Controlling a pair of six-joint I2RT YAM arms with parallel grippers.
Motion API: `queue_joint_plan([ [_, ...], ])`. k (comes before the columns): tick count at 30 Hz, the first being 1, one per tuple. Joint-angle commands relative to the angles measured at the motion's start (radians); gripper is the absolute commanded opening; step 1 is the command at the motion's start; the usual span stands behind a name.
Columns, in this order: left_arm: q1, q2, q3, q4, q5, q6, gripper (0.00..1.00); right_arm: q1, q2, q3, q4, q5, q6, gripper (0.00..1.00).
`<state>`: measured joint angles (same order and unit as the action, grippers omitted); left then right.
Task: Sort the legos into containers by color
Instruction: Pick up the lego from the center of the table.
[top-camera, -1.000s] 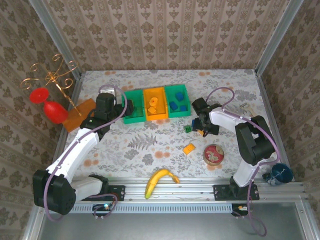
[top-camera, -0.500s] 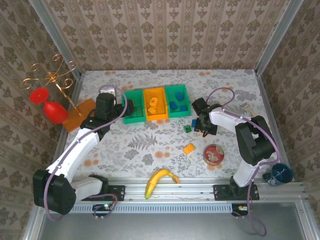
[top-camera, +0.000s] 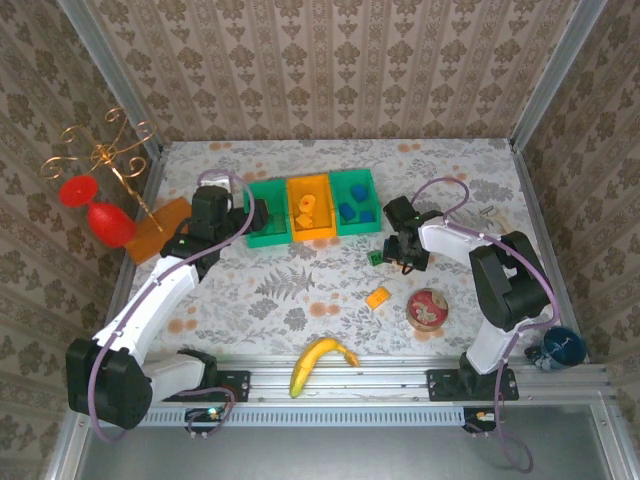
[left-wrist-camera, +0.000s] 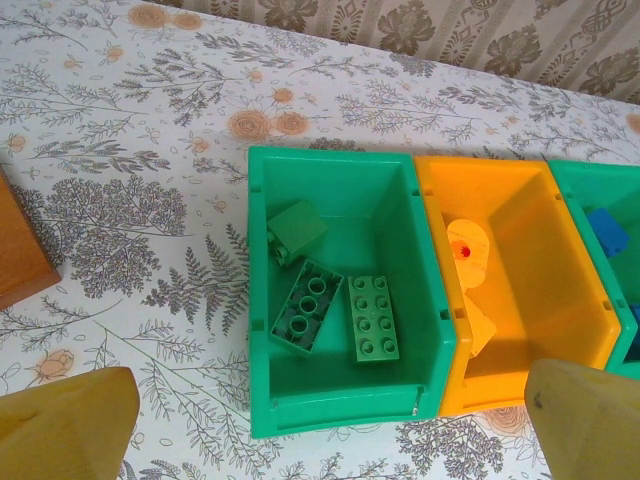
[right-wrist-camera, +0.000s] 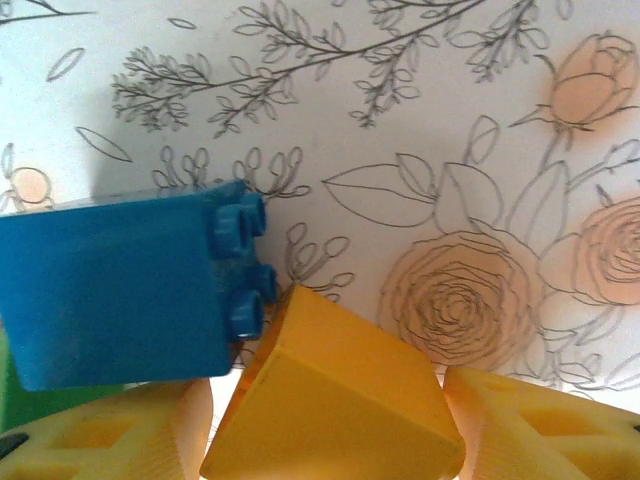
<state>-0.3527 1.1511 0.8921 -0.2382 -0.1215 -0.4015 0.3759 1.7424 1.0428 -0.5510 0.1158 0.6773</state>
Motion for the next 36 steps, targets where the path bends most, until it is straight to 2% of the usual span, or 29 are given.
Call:
queue_joint_plan([
  [1,0.009,0.009,-0.007,0.017,0.011,-0.023,1.00,0.004,0.019,0.005,0.031,-0.029,0.015,0.64],
  [11,0.013,-0.004,-0.019,0.017,0.008,-0.023,1.00,0.004,0.061,0.031,-0.025,0.036,0.031,0.62],
  [19,0.019,-0.005,-0.019,0.019,0.014,-0.024,1.00,0.006,0.039,0.010,-0.022,0.048,0.041,0.50],
  [29,0.020,-0.016,-0.018,0.014,0.014,-0.026,1.00,0.020,-0.064,0.008,-0.084,0.085,0.023,0.41],
  [36,0.021,-0.031,-0.022,0.008,0.007,-0.025,1.00,0.079,-0.167,0.060,-0.131,0.115,-0.005,0.38],
])
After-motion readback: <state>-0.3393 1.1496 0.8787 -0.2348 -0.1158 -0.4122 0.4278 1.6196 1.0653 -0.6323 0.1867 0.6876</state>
